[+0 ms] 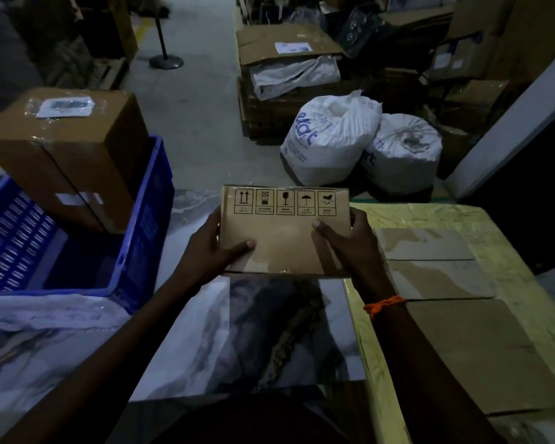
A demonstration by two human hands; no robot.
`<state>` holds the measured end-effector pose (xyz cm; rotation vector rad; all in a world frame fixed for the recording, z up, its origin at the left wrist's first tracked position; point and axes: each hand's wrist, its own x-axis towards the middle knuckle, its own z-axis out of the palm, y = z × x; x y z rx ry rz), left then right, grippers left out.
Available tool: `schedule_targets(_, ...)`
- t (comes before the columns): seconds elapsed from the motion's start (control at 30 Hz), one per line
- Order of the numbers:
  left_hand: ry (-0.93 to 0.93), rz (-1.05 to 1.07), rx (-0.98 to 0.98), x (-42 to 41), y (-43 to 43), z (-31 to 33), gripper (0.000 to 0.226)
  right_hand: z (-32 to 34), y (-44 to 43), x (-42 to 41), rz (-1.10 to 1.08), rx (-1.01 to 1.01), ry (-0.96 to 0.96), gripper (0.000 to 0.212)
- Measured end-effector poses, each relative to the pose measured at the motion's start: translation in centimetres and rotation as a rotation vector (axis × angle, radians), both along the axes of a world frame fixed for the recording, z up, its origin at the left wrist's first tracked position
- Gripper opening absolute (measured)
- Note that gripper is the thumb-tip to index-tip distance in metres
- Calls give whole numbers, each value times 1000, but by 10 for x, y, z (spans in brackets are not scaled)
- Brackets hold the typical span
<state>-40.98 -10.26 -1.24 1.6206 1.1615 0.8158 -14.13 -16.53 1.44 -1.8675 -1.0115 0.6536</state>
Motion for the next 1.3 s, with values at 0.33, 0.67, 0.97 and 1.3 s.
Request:
schedule_targets(0.33, -31, 147, 44, -17, -16, -43, 94, -53, -24, -13, 104, 30, -258, 120)
schedule_targets(0.67, 193, 111, 166, -45, -41, -105, 74, -119, -55, -29, 239, -171, -259, 119)
schedule_targets(0.97, 517, 85, 283, -73, 2, -118, 60, -150, 12, -51, 451, -171, -410, 104)
schedule_targets(1.3, 788, -102, 365, -62, 64, -118, 72, -164, 106, -109, 597, -48, -578, 109)
